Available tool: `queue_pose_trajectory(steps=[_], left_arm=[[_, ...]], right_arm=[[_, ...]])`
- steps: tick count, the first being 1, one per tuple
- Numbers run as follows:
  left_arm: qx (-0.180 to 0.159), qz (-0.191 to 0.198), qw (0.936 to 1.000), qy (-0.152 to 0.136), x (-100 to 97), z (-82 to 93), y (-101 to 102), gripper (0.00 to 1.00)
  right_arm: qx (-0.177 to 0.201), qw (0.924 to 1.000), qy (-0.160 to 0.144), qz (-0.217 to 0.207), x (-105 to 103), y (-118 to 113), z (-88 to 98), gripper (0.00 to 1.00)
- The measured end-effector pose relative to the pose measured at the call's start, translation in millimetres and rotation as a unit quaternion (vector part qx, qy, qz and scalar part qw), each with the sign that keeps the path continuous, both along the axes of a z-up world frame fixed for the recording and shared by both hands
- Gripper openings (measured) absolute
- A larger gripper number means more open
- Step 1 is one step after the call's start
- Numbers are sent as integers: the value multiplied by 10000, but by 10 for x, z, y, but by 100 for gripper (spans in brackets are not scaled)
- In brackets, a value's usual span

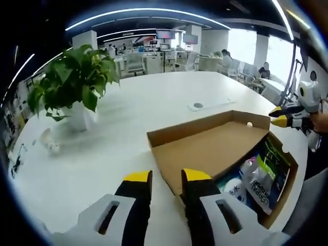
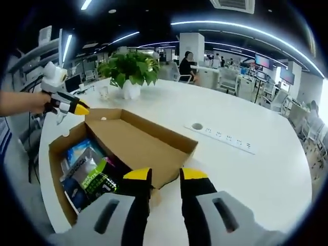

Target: Operate the shoe box by opening the lid, removing the specified soft item, and placing it in the target area until the item is outside and the box remains undamaged.

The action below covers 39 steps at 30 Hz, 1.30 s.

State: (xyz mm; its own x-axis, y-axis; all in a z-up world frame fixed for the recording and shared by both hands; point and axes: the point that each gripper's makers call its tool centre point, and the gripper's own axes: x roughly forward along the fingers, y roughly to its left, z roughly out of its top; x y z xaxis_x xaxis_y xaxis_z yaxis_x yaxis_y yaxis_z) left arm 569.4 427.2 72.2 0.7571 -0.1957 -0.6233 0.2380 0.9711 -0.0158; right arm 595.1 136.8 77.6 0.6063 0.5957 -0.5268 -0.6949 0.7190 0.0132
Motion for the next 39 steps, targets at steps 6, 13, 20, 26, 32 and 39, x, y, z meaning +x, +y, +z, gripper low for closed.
queue_pose_trajectory(steps=[6, 13, 20, 26, 32, 39], left_arm=[[25, -147, 9999, -59, -153, 111, -96, 30], [-68, -426, 9990, 117, -354, 107, -298, 31], [-178, -837, 9955, 402, -598, -7, -635, 32], [-400, -1054, 9915, 654, -741, -125, -893, 32], [-803, -1173, 9850, 983, -867, -266, -1131, 32], [-1296, -1297, 9737, 1354, -982, -383, -1333, 33]], right_arm=[[-65, 9996, -6, 276, -180, 18, 24, 28], [-103, 9991, -21, 423, -353, 7, 76, 31], [-48, 9981, 0, 611, -490, 60, 100, 32], [5, 9976, 35, 692, -587, 113, 117, 33], [38, 9975, 36, 703, -653, 121, 109, 34], [85, 9971, 22, 751, -761, 131, 89, 37]])
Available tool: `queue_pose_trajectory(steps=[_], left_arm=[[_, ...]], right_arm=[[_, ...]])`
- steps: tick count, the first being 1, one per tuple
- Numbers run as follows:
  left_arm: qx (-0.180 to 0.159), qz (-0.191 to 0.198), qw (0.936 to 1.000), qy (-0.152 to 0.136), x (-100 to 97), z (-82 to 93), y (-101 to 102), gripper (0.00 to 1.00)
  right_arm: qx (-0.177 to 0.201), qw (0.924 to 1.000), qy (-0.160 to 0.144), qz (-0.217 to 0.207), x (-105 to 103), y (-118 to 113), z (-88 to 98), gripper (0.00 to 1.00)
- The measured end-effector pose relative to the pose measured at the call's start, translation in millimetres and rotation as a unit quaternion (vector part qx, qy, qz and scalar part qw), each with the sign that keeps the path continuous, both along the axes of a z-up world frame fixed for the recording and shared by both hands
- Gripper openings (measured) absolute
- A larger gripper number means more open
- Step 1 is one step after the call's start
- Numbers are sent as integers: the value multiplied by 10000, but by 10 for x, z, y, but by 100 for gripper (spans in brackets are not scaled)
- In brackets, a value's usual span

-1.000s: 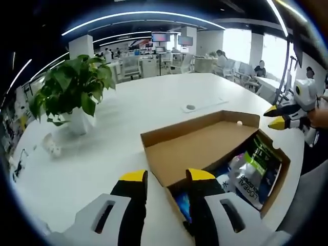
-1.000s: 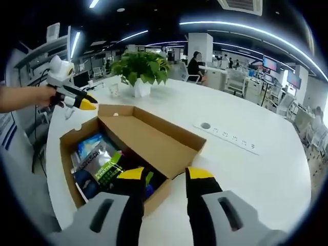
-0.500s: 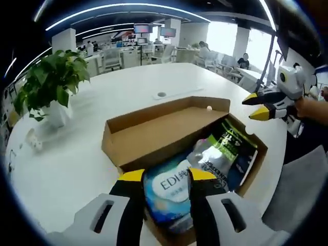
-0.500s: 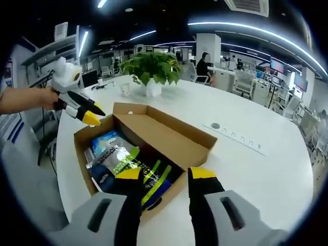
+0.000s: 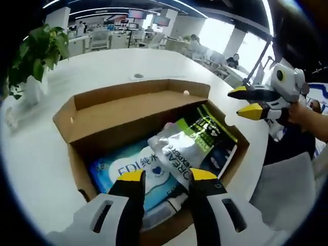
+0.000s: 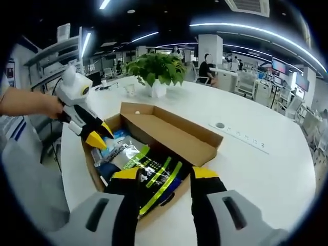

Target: Operate the shoe box by opening the lid, removing the specified soft item, and placing it in the target area until the item is outside and the box remains undamaged.

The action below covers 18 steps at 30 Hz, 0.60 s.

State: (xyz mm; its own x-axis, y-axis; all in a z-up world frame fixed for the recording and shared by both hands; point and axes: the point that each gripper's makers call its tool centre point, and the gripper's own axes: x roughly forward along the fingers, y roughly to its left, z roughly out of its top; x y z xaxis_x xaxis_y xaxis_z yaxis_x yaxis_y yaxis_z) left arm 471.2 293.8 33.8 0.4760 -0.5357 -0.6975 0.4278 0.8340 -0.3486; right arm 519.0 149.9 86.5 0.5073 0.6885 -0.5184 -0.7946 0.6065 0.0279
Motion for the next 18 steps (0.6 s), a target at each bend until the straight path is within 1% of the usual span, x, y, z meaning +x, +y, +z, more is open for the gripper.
queue_pose_trajectory(steps=[4, 7, 11, 14, 16, 18], left_arm=[[-213, 8, 9996, 163, -25, -54, -79, 33], [-465, 79, 9982, 379, -49, -100, -139, 32], [-630, 111, 9967, 497, -52, -137, -180, 32], [-724, 97, 9957, 564, -47, -162, -197, 27], [-844, 67, 9944, 637, -60, -173, -225, 25], [-963, 56, 9933, 636, -62, -151, -251, 21]], right_arm=[[-17, 10000, 0, 33, -59, -4, -30, 37], [25, 10000, -2, 64, -104, 4, -30, 38], [87, 9998, -29, 168, -186, 28, -38, 38], [93, 9998, 3, 173, -215, 25, -67, 38], [113, 9998, 31, 169, -228, 25, -80, 38], [123, 9998, 35, 157, -233, 23, -84, 38]])
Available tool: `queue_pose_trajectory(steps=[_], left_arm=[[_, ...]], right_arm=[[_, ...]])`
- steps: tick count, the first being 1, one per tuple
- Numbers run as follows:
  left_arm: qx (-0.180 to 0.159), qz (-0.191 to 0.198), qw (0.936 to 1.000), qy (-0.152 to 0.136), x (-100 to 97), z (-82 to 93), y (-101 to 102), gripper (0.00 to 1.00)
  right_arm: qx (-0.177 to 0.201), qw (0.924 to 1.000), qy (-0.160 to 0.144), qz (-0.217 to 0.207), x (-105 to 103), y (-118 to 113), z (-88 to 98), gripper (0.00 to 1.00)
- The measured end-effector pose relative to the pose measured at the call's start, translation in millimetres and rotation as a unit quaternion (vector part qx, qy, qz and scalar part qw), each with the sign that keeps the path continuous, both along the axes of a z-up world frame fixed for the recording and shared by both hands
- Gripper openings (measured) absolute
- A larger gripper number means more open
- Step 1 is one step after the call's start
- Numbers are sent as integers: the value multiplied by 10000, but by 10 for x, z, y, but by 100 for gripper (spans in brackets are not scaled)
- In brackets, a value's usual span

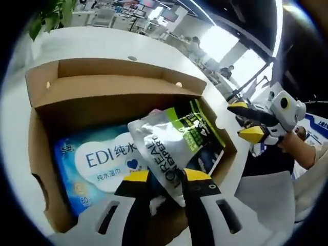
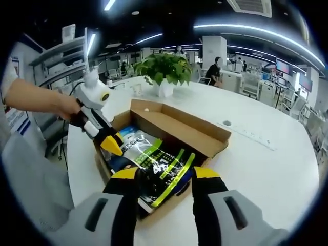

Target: Operate the shoe box by opening the lid, removing the specified soft item, and placing it in the target area until the item is outside and the box remains undamaged.

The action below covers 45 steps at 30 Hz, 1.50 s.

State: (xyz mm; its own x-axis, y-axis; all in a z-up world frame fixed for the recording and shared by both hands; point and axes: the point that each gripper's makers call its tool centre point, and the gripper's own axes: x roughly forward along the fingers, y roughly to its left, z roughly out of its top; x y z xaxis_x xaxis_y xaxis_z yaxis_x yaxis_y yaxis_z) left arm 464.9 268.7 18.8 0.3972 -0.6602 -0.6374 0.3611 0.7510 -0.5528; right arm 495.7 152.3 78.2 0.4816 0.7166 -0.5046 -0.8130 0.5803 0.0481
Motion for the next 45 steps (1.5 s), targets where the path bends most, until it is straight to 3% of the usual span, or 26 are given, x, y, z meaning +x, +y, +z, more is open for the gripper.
queue_pose_trajectory(steps=[11, 21, 32, 45], left_arm=[[-31, -36, 9999, -109, 28, 46, 37, 1], [299, 16, 9990, -333, 79, 89, 225, 0], [519, 154, 9981, -284, 96, 34, 416, 0], [678, 101, 9972, -295, 121, -31, 441, 0]], right_arm=[[4, 9999, 113, -16, 25, 48, -48, 35], [-26, 9994, 358, 10, 25, 192, -156, 34], [-60, 9977, 677, 59, 8, 395, -343, 34], [-156, 9942, 1061, 23, -12, 494, -547, 27]])
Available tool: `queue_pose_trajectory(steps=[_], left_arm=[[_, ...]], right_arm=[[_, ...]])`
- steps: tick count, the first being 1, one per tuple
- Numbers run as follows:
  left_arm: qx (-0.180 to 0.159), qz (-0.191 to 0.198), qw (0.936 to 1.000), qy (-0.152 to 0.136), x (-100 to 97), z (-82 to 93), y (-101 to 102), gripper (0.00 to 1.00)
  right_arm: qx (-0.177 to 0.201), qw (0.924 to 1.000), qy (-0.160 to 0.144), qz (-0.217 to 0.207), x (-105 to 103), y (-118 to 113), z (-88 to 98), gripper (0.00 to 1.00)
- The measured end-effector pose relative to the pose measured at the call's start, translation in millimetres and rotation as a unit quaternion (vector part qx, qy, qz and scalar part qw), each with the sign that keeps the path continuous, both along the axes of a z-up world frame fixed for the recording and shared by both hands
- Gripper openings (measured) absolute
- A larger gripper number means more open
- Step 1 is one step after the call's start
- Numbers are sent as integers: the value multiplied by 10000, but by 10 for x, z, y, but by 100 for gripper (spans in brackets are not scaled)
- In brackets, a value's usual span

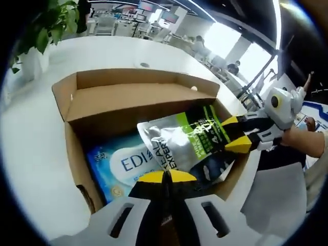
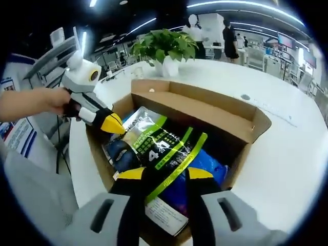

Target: Operate the shoe box by opening the lid, removing the specified soft item, and placing it in the target area until the item is outside and the box remains undamaged.

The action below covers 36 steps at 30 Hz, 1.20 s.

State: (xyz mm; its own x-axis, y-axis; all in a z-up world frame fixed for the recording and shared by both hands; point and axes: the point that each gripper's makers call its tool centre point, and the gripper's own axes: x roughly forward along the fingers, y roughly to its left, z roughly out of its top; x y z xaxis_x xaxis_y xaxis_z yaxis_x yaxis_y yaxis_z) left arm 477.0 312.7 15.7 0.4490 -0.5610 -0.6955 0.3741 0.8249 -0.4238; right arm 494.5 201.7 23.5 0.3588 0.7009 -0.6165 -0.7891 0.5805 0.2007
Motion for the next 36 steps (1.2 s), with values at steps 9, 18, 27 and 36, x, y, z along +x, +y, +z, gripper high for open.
queue_pose_trajectory(steps=[9, 18, 27, 36], left_arm=[[-79, 94, 9999, -74, 3, 88, 9, 0], [-97, 113, 9997, -193, -20, 223, -53, 0], [-37, 115, 9994, -335, 3, 389, -216, 0], [-163, 20, 9990, -405, 51, 572, -481, 0]], right_arm=[[134, 9991, -253, -325, 92, -51, 149, 7], [358, 9970, -398, -558, 142, -98, 359, 1], [451, 9949, -436, -793, 180, -257, 551, 0], [566, 9917, -559, -1014, 225, -536, 756, 0]])
